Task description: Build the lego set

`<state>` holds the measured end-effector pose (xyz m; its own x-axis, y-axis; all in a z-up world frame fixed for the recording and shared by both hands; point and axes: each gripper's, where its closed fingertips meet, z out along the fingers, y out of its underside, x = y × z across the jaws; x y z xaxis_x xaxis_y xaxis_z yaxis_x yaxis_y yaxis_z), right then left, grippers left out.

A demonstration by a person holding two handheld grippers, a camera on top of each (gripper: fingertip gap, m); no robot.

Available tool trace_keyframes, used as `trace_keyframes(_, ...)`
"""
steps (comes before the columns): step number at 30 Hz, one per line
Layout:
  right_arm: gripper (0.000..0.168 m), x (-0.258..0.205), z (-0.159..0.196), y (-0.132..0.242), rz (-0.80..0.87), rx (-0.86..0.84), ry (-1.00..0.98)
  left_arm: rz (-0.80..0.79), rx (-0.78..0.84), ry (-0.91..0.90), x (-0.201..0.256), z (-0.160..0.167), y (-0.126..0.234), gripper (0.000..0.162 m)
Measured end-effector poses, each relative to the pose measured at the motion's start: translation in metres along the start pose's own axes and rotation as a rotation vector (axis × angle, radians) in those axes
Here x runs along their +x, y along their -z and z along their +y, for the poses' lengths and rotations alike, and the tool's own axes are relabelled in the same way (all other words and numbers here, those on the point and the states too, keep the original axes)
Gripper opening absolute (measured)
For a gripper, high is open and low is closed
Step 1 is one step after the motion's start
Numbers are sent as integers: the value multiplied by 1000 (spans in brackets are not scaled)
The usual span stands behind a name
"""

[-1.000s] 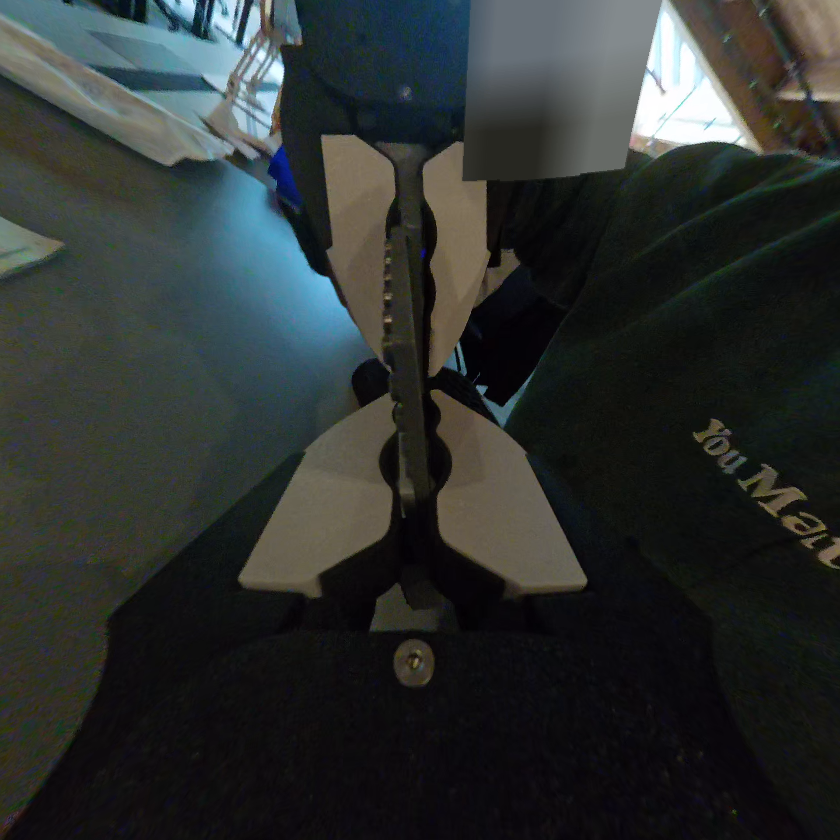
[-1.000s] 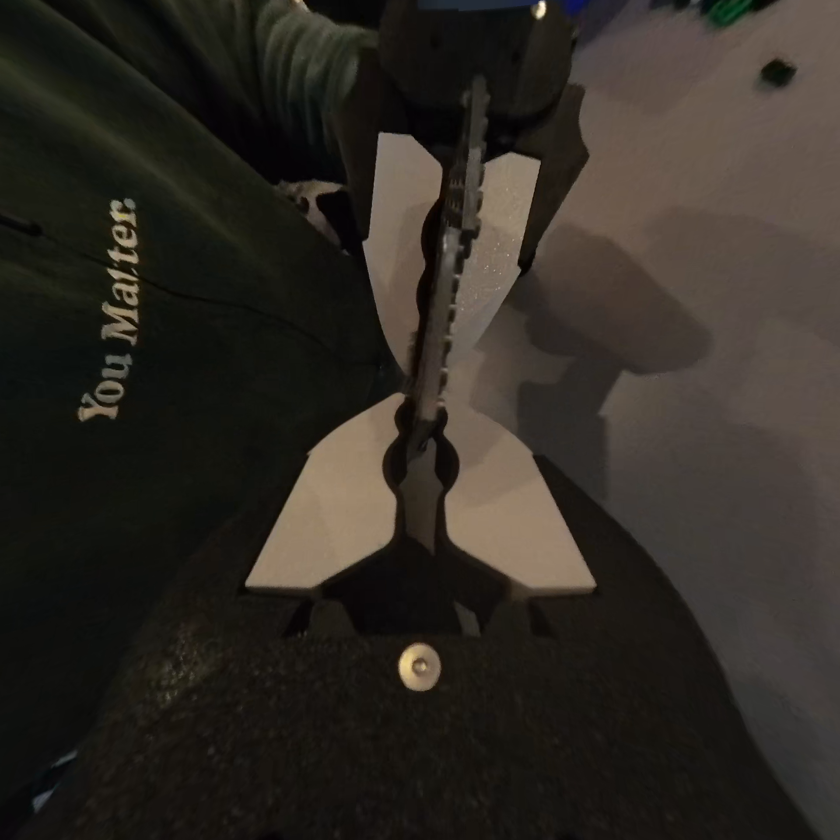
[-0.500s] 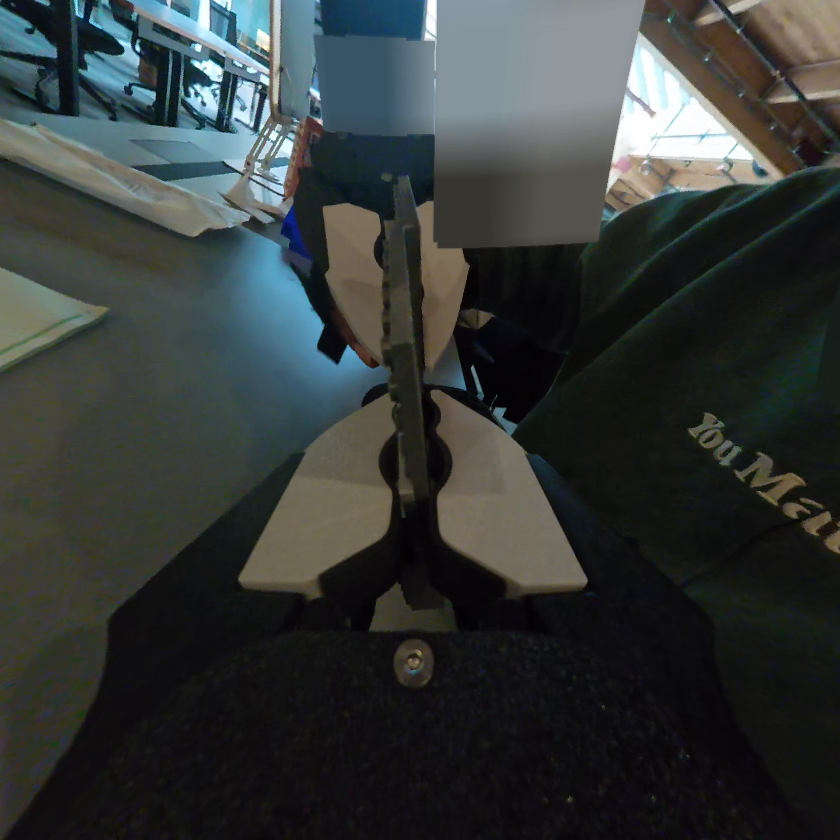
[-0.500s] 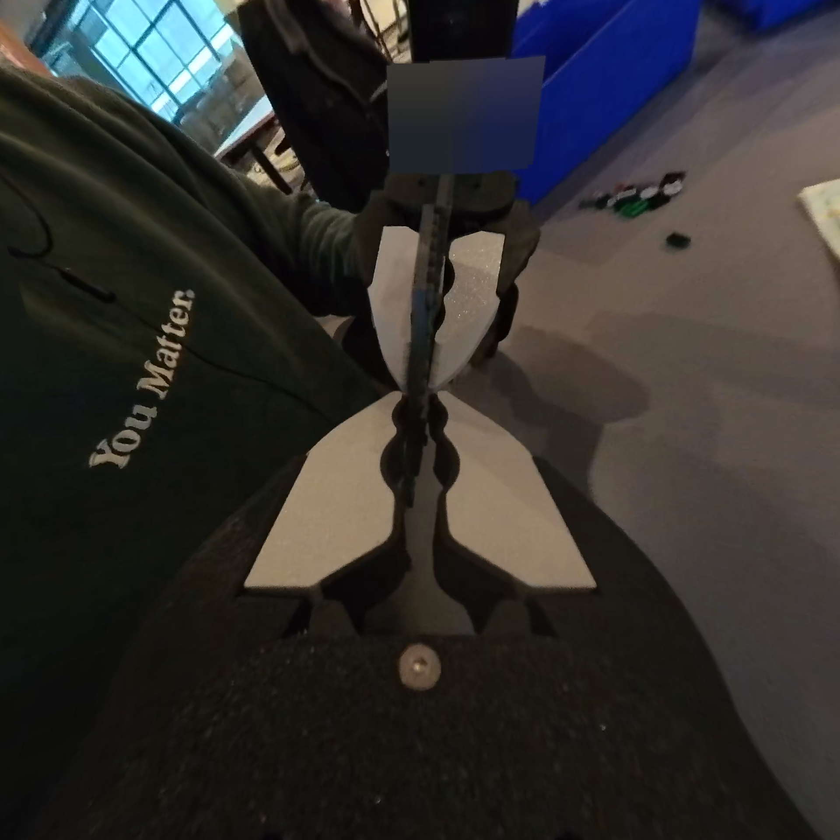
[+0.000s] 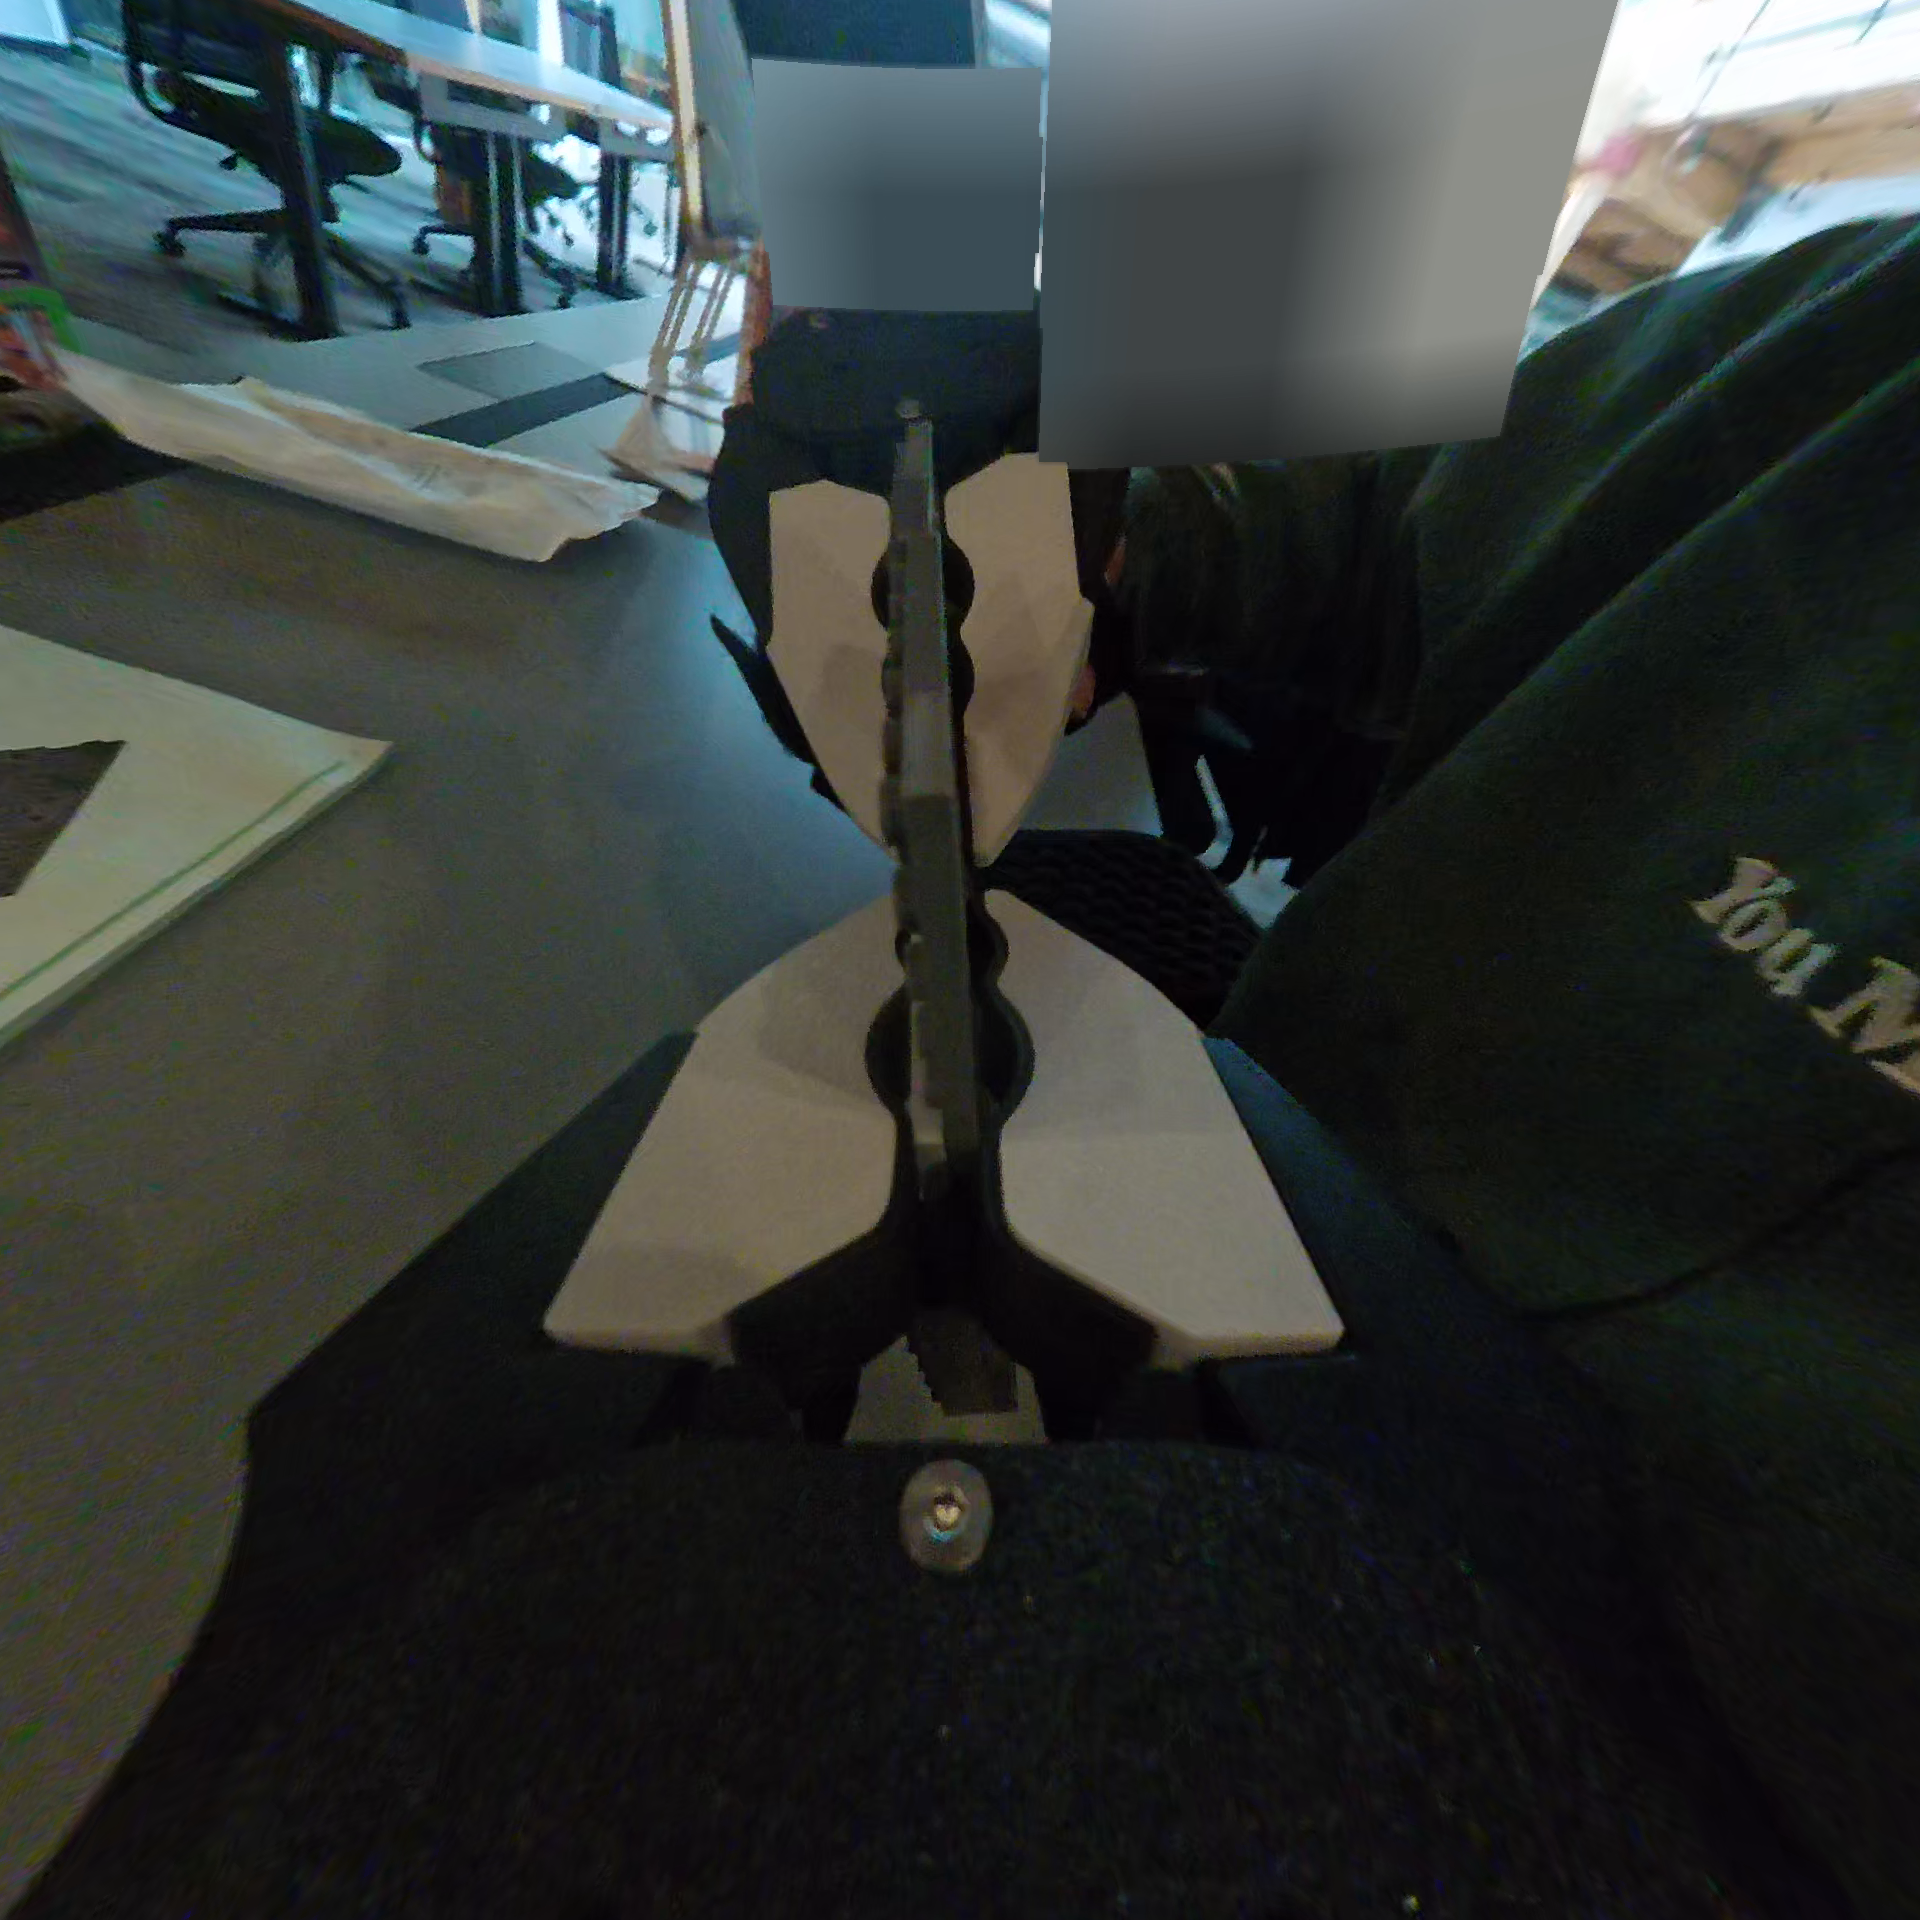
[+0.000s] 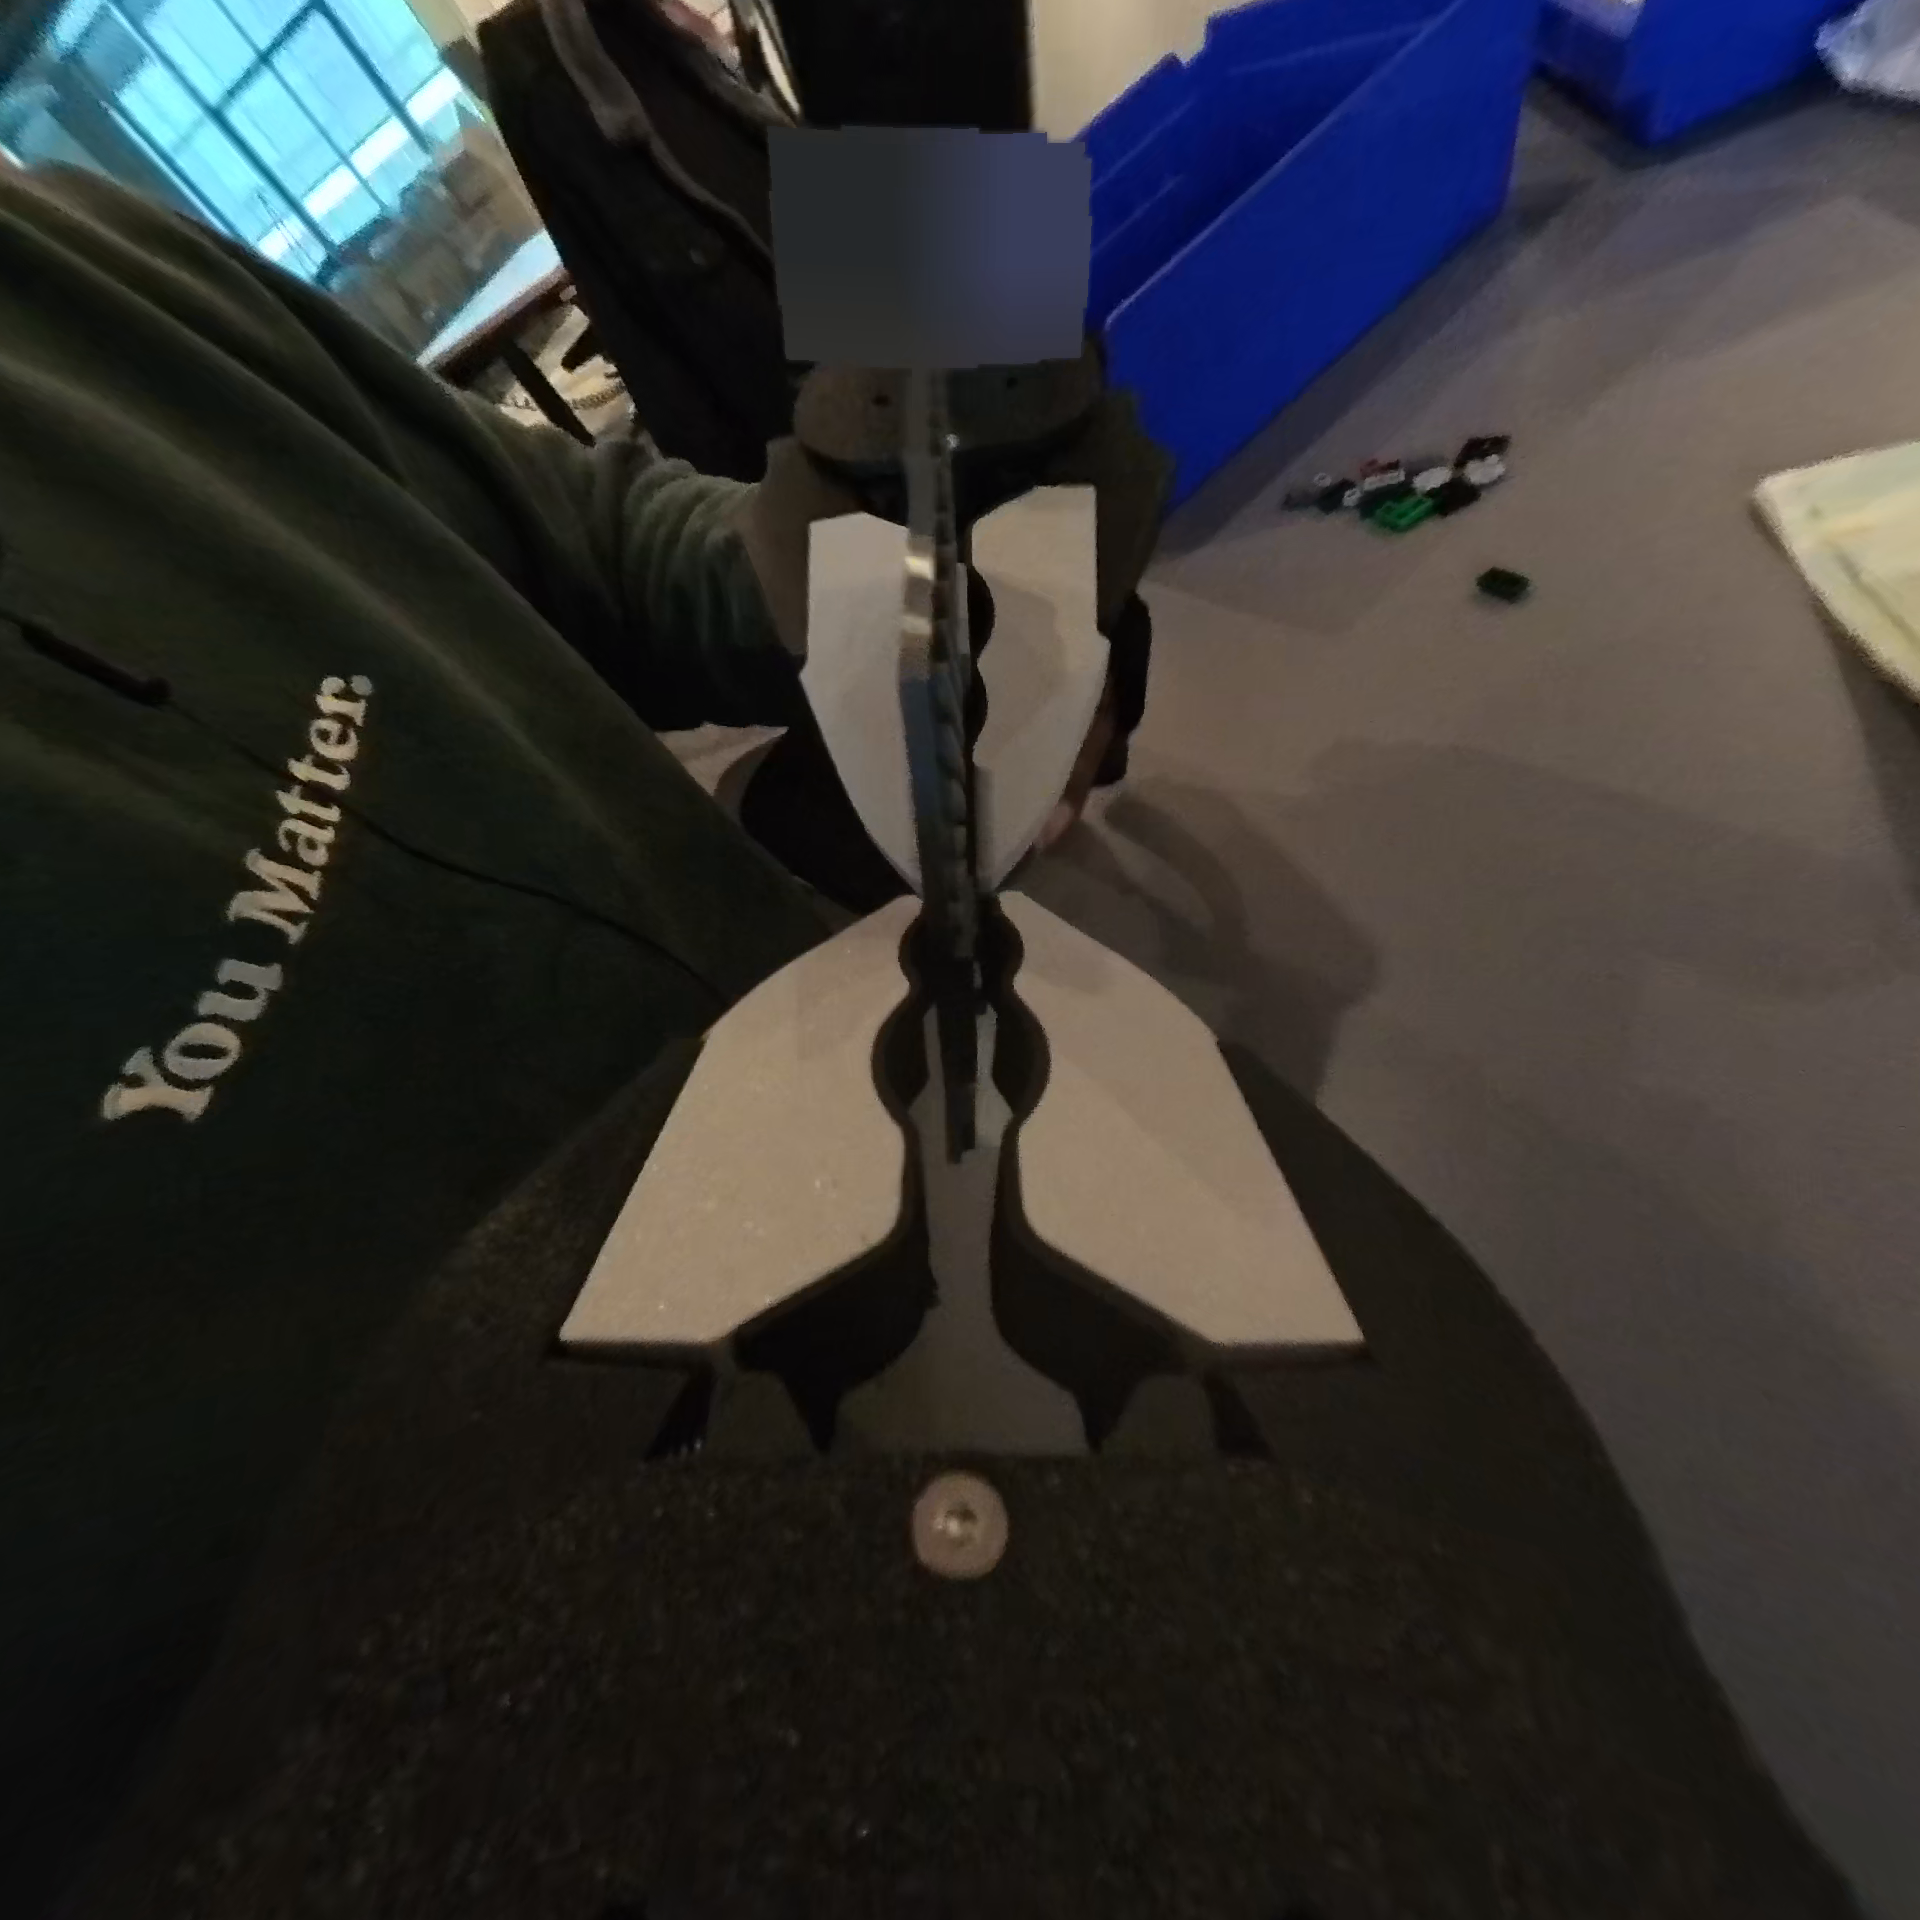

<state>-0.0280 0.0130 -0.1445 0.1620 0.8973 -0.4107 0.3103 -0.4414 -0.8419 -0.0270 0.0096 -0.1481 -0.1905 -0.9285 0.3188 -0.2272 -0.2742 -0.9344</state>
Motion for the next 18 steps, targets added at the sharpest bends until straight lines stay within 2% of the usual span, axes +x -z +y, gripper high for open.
trace_keyframes(7,12,-8,0,-2,3,-10,70,14,-8,-53,5,1,2,6)
trace_keyframes(9,8,-8,-1,-1,11,-3,84,27,-6,-62,8,0,2,6)
trace_keyframes(18,8,-8,-5,1,129,8,187,25,-26,-193,9,-6,3,5)
